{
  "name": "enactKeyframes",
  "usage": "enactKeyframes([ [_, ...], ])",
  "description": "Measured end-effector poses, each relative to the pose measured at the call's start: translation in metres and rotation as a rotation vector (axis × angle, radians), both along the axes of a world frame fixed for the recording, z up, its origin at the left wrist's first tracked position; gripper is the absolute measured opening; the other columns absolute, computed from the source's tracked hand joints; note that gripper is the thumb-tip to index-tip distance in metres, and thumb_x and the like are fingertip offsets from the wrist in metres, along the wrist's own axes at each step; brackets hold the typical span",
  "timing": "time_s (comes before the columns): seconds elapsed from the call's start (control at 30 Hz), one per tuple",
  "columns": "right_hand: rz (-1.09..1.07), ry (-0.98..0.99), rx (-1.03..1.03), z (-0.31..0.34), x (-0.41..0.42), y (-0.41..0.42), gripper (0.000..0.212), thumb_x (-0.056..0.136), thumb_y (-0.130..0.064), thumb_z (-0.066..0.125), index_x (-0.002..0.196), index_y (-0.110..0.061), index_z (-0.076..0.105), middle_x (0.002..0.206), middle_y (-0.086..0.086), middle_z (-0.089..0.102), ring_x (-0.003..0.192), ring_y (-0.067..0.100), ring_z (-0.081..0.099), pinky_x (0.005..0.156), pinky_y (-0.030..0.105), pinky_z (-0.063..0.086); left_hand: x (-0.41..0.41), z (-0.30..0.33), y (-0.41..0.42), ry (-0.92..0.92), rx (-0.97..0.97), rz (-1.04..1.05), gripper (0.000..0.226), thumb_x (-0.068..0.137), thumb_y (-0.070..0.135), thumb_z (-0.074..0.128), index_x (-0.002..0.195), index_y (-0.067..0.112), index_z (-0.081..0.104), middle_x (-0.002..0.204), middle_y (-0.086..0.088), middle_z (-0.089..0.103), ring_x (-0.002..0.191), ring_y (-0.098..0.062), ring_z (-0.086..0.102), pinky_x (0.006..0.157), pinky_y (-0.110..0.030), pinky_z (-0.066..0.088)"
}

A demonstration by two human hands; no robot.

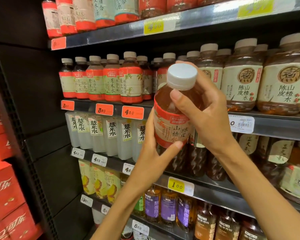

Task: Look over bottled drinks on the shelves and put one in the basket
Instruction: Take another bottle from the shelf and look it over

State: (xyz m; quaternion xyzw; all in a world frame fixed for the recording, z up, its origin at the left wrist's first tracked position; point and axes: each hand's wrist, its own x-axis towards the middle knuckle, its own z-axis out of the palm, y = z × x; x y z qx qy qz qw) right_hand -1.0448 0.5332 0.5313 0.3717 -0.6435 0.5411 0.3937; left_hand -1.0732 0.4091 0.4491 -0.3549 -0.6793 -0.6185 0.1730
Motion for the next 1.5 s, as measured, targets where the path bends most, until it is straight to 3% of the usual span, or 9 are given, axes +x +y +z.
enactKeyframes([
  [0.17, -0.024, -0.016, -0.045, 0.012, -0.012, -0.007, 0.033, 0.092, -0.011, 0.061, 0.125, -0.009, 0.053, 0.115, 0.000, 0.062, 0.107, 0.007, 0.061, 0.088, 0.020, 0.048, -0.015, 0.017, 0.014, 0.013, 0.040, 0.094, 0.097, 0.069, 0.017, 0.083, 0.144, 0.017, 0.022, 0.138, -0.003, 0.046, 0.128, -0.011, 0.047, 0.106, -0.037, 0.044],
  [0.4, -0.108, -0.077, -0.036, 0.065, -0.047, -0.006, 0.042, 0.098, -0.014, 0.054, 0.137, -0.008, 0.041, 0.130, 0.009, 0.055, 0.117, 0.016, 0.056, 0.102, 0.038, 0.047, -0.055, 0.069, 0.011, 0.070, 0.023, 0.098, 0.066, 0.080, 0.020, 0.077, 0.135, 0.017, 0.041, 0.121, 0.007, 0.061, 0.109, 0.000, 0.060, 0.089, -0.017, 0.050],
  [0.6, -0.192, -0.104, 0.039, 0.077, -0.077, 0.000, 0.040, 0.099, -0.011, 0.049, 0.138, -0.014, 0.041, 0.123, -0.004, 0.053, 0.104, 0.000, 0.056, 0.096, 0.028, 0.050, -0.088, 0.084, 0.012, 0.037, -0.079, 0.158, 0.063, 0.078, 0.030, 0.077, 0.131, 0.018, 0.045, 0.117, 0.009, 0.062, 0.103, 0.004, 0.058, 0.076, -0.002, 0.046],
  [0.8, -0.305, -0.124, 0.108, 0.071, -0.096, 0.005, 0.034, 0.099, -0.017, 0.050, 0.132, -0.018, 0.044, 0.111, -0.005, 0.056, 0.103, 0.011, 0.059, 0.092, 0.036, 0.052, -0.108, 0.080, 0.013, -0.034, -0.131, 0.138, 0.057, 0.076, 0.034, 0.079, 0.125, 0.020, 0.052, 0.114, 0.008, 0.066, 0.101, -0.003, 0.063, 0.083, -0.022, 0.053],
  [0.93, -0.354, -0.141, 0.171, 0.069, -0.102, 0.009, 0.040, 0.101, -0.022, 0.048, 0.139, -0.022, 0.041, 0.125, 0.007, 0.050, 0.115, 0.019, 0.053, 0.101, 0.043, 0.046, -0.119, 0.080, 0.009, -0.051, -0.161, 0.102, 0.058, 0.075, 0.036, 0.080, 0.124, 0.023, 0.054, 0.111, 0.010, 0.069, 0.096, 0.001, 0.065, 0.078, -0.017, 0.054],
  [1.1, -0.492, -0.108, 0.222, 0.067, -0.105, 0.011, 0.051, 0.100, -0.020, 0.049, 0.148, -0.022, 0.031, 0.138, 0.001, 0.038, 0.124, 0.004, 0.039, 0.110, 0.032, 0.036, -0.130, 0.087, 0.008, -0.095, -0.256, 0.080, 0.063, 0.075, 0.039, 0.079, 0.129, 0.022, 0.051, 0.116, 0.008, 0.067, 0.101, -0.003, 0.064, 0.077, -0.018, 0.053],
  [1.2, -0.479, -0.143, 0.253, 0.063, -0.106, 0.017, 0.056, 0.099, -0.016, 0.049, 0.150, -0.021, 0.026, 0.150, -0.001, 0.035, 0.136, 0.008, 0.034, 0.113, 0.038, 0.034, -0.137, 0.090, 0.010, -0.120, -0.299, 0.081, 0.065, 0.073, 0.041, 0.079, 0.129, 0.020, 0.052, 0.119, 0.005, 0.065, 0.106, -0.009, 0.063, 0.089, -0.030, 0.053],
  [1.3, -0.501, -0.122, 0.253, 0.058, -0.108, 0.020, 0.054, 0.100, -0.016, 0.048, 0.149, -0.021, 0.026, 0.147, -0.003, 0.039, 0.128, 0.004, 0.040, 0.107, 0.037, 0.041, -0.140, 0.089, 0.014, -0.121, -0.299, 0.101, 0.070, 0.069, 0.044, 0.082, 0.128, 0.020, 0.052, 0.119, 0.004, 0.065, 0.106, -0.010, 0.062, 0.092, -0.034, 0.053],
  [1.5, -0.530, -0.104, 0.252, 0.052, -0.116, 0.019, 0.053, 0.101, -0.017, 0.045, 0.149, -0.022, 0.024, 0.151, 0.006, 0.037, 0.135, 0.021, 0.041, 0.107, 0.046, 0.040, -0.134, 0.086, 0.017, -0.112, -0.282, 0.185, 0.091, 0.050, 0.061, 0.075, 0.129, 0.024, 0.048, 0.119, 0.009, 0.063, 0.106, -0.010, 0.061, 0.093, -0.037, 0.052],
])
